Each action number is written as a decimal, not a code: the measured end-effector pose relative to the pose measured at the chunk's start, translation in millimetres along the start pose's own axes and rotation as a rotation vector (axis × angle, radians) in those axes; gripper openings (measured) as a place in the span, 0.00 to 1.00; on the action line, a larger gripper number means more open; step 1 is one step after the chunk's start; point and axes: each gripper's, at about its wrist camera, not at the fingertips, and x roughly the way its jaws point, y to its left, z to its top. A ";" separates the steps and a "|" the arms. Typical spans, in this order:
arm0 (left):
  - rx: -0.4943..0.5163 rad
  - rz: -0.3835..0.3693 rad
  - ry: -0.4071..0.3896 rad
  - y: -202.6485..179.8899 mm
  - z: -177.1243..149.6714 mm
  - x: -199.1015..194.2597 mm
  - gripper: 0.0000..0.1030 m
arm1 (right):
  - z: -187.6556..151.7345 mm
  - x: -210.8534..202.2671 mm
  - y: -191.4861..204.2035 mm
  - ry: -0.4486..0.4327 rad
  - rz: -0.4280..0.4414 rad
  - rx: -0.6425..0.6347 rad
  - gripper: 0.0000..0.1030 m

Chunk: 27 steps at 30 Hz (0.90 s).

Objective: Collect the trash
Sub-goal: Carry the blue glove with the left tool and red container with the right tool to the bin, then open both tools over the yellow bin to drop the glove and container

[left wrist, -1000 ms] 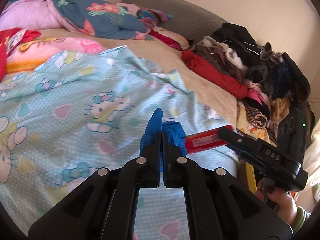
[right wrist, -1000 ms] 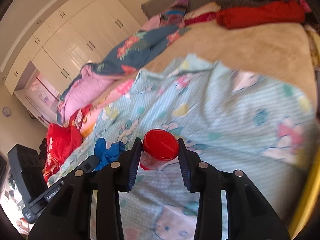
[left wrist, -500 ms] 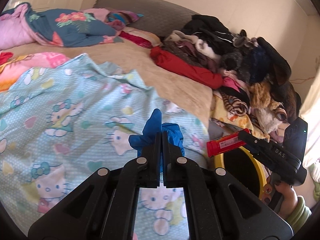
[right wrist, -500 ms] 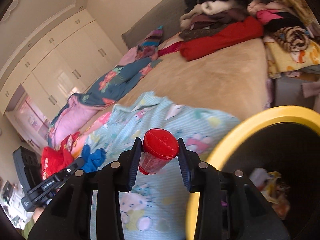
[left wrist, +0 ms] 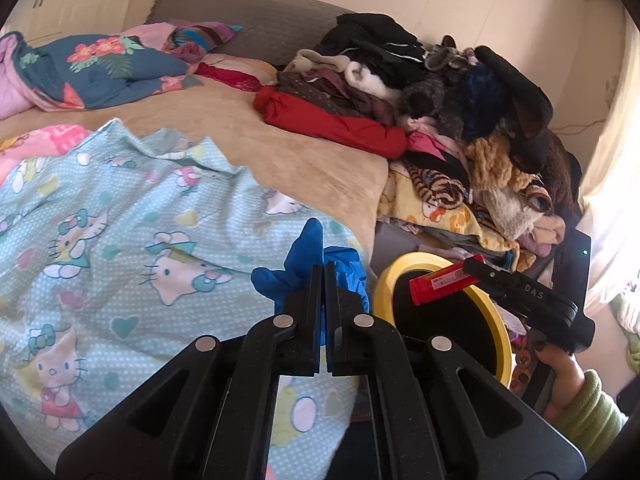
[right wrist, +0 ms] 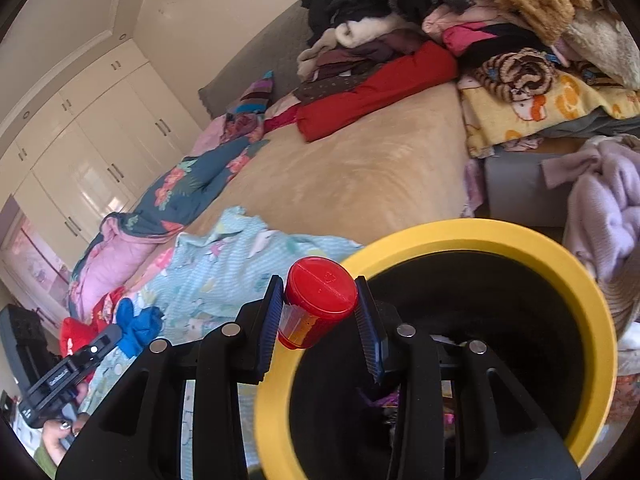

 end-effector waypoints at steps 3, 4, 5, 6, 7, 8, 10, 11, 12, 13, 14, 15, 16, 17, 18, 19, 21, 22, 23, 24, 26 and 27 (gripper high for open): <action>0.017 -0.013 0.008 -12.9 -1.1 3.3 0.00 | 1.2 -4.9 -12.3 0.002 -0.027 0.011 0.33; 0.021 -0.017 0.011 -15.3 -1.9 3.8 0.00 | 0.9 -5.8 -14.4 0.004 -0.032 0.015 0.33; 0.027 -0.022 0.015 -19.2 -2.3 5.1 0.00 | 0.8 -6.5 -18.0 0.010 -0.039 0.021 0.33; 0.031 -0.026 0.018 -22.5 -2.4 6.4 0.00 | 0.7 -6.8 -20.7 0.015 -0.045 0.026 0.33; 0.038 -0.032 0.021 -27.4 -3.0 8.0 0.00 | 0.6 -8.1 -24.5 0.018 -0.049 0.034 0.33; 0.045 -0.037 0.026 -32.8 -3.8 10.3 0.00 | 0.2 -9.1 -28.0 0.022 -0.048 0.041 0.33; 0.057 -0.048 0.037 -41.6 -5.4 15.1 0.00 | -0.5 -11.4 -34.9 0.032 -0.052 0.055 0.33; 0.064 -0.055 0.043 -46.8 -6.3 17.9 0.00 | -0.6 -12.3 -36.5 0.038 -0.053 0.058 0.33; 0.071 -0.064 0.052 -52.5 -7.6 21.0 0.00 | -0.7 -13.5 -38.7 0.041 -0.056 0.061 0.33; 0.077 -0.069 0.056 -56.2 -8.7 23.0 0.00 | -1.0 -15.1 -41.0 0.047 -0.056 0.066 0.33; 0.090 -0.075 0.063 -62.9 -10.6 26.1 0.00 | -1.5 -15.7 -42.6 0.061 -0.049 0.071 0.34; 0.097 -0.078 0.066 -66.7 -11.6 27.8 0.00 | -1.9 -16.0 -44.9 0.074 -0.050 0.081 0.34; 0.105 -0.086 0.073 -72.2 -13.4 30.8 0.00 | -2.6 -18.9 -48.1 0.072 -0.057 0.095 0.35; 0.113 -0.094 0.081 -77.2 -15.0 33.9 0.00 | -2.9 -21.3 -50.0 0.071 -0.051 0.105 0.36; 0.124 -0.102 0.089 -83.6 -17.1 37.0 0.00 | -3.1 -22.9 -52.2 0.080 -0.046 0.112 0.37; 0.132 -0.107 0.094 -88.0 -18.6 39.1 0.00 | -3.1 -24.9 -53.5 0.090 -0.048 0.117 0.42; 0.151 -0.126 0.114 -100.2 -23.4 46.1 0.00 | -3.2 -30.2 -54.7 0.103 -0.048 0.117 0.58; 0.162 -0.133 0.123 -105.5 -25.9 49.4 0.00 | -3.4 -33.7 -54.4 0.103 -0.050 0.110 0.61; 0.172 -0.137 0.130 -110.3 -28.1 52.7 0.00 | -3.1 -37.6 -54.4 0.099 -0.058 0.105 0.63; 0.180 -0.141 0.138 -114.1 -30.6 56.0 0.00 | -2.8 -42.2 -55.0 0.094 -0.066 0.102 0.65; 0.192 -0.156 0.161 -122.6 -36.0 64.2 0.00 | -2.6 -50.9 -57.6 0.088 -0.071 0.106 0.73; 0.198 -0.159 0.170 -125.7 -38.0 67.3 0.00 | -2.3 -57.5 -58.5 0.080 -0.073 0.108 0.74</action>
